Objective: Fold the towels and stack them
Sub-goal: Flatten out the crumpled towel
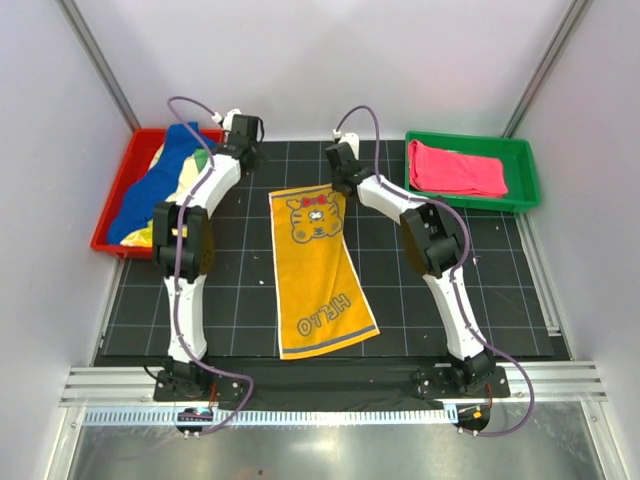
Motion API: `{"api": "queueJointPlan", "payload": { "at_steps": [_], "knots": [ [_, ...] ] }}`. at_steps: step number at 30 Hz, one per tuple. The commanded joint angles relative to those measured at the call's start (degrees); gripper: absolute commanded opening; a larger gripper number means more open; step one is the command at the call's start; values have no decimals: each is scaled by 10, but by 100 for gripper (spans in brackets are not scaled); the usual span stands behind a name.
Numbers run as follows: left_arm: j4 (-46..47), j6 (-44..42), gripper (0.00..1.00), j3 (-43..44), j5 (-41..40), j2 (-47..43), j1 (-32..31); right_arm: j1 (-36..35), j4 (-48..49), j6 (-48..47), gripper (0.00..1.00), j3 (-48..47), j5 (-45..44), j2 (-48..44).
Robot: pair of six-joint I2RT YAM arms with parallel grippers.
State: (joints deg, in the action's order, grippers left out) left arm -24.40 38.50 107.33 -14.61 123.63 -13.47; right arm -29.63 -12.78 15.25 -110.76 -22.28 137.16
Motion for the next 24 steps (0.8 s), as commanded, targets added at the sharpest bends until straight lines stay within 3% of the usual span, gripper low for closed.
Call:
{"api": "queueJointPlan", "payload": {
  "at_steps": [1, 5, 7, 11, 15, 19, 24],
  "knots": [
    [-12, -54, 0, 94, 55, 46, 16, 17, 62, 15, 12, -8, 2, -25],
    [-53, -32, 1, 132, 87, 88, 24, 31, 8, 14, 24, -76, 14, 13],
    [-67, -26, 17, 136, 92, 108, 25, 34, 1, 14, 30, -82, 21, 19],
    [-83, -18, 38, 136, 114, 131, 23, 35, 5, 4, 49, -79, 20, 25],
    [-58, -18, 57, 100, 127, 129, 19, 42, -3, 8, 54, -92, 36, 39],
    [-64, -25, 62, 115, 135, 153, 12, 49, -17, 13, 54, -109, 51, 53],
    [-86, -28, 59, 119, 108, 166, -4, 55, -22, 11, 54, -118, 55, 66]
  ]
}}
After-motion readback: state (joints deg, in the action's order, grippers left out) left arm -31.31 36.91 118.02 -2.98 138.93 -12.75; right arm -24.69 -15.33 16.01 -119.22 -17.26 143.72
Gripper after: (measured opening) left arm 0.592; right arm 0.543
